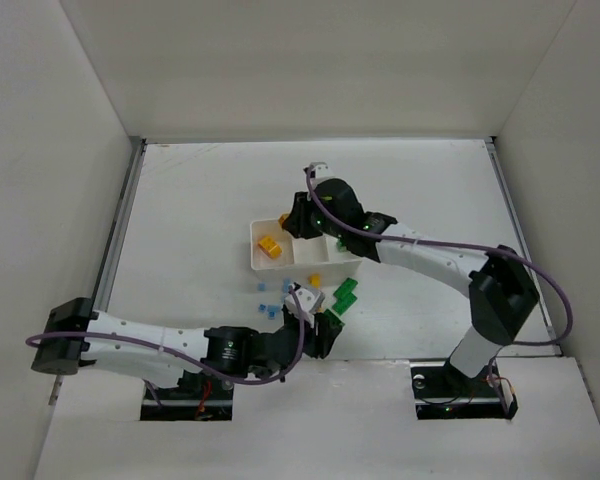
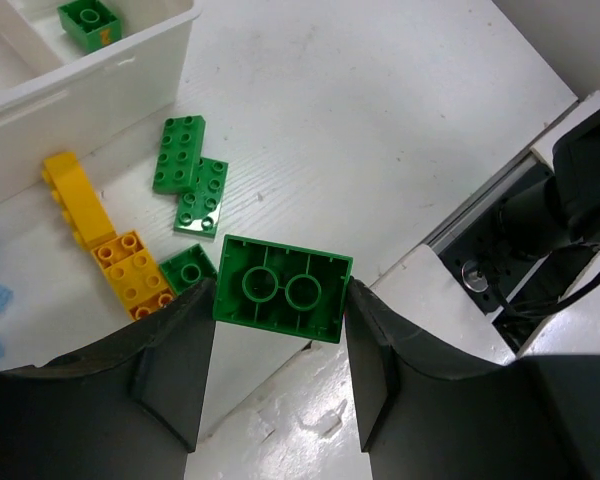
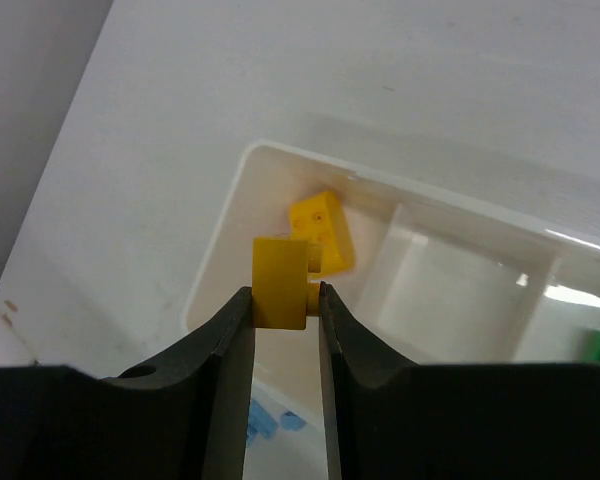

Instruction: Sort the legos into containers by color

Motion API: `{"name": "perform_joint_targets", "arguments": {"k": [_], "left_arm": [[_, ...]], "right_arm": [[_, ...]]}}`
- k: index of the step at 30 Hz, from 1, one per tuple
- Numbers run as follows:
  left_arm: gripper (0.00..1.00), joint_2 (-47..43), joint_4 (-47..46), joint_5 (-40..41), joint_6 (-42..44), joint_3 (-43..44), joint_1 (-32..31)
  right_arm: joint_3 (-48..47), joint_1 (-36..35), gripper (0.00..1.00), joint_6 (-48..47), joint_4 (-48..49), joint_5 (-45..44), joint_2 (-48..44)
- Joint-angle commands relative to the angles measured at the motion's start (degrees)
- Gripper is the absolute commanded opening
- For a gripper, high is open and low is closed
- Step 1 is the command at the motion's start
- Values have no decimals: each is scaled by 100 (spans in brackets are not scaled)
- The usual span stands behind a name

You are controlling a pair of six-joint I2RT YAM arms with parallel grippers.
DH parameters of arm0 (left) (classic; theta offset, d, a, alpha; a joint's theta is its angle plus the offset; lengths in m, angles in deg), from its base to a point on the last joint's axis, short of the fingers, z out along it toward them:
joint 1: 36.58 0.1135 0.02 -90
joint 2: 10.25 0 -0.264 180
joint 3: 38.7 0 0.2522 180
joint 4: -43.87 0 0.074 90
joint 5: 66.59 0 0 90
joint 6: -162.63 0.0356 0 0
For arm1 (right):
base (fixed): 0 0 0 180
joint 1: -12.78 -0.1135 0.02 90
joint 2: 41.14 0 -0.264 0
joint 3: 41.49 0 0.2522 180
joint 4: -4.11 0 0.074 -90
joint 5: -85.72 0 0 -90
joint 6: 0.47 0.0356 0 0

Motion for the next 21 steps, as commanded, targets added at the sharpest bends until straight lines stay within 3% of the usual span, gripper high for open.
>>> {"name": "perform_joint_targets", "arguments": {"k": [1,11,16,18,21], "left_arm": [[28,-603,254,143,-251,-256,60],[27,-1097,475,108,-295,-283,719],[27,-930,457,73,-295,-46,895],[27,-772,413,64,-216,182,904],[27,-675,159,64,-146,306,974]], "right_arm": [[-581,-148,28,-10,142,411,380],[-837,-166,37,95,169,577,767],[-687,-166,53,113,265,700,688],[-678,-131,56,191,265,1015,775],[-266,1,58,359,537,781,470]]}}
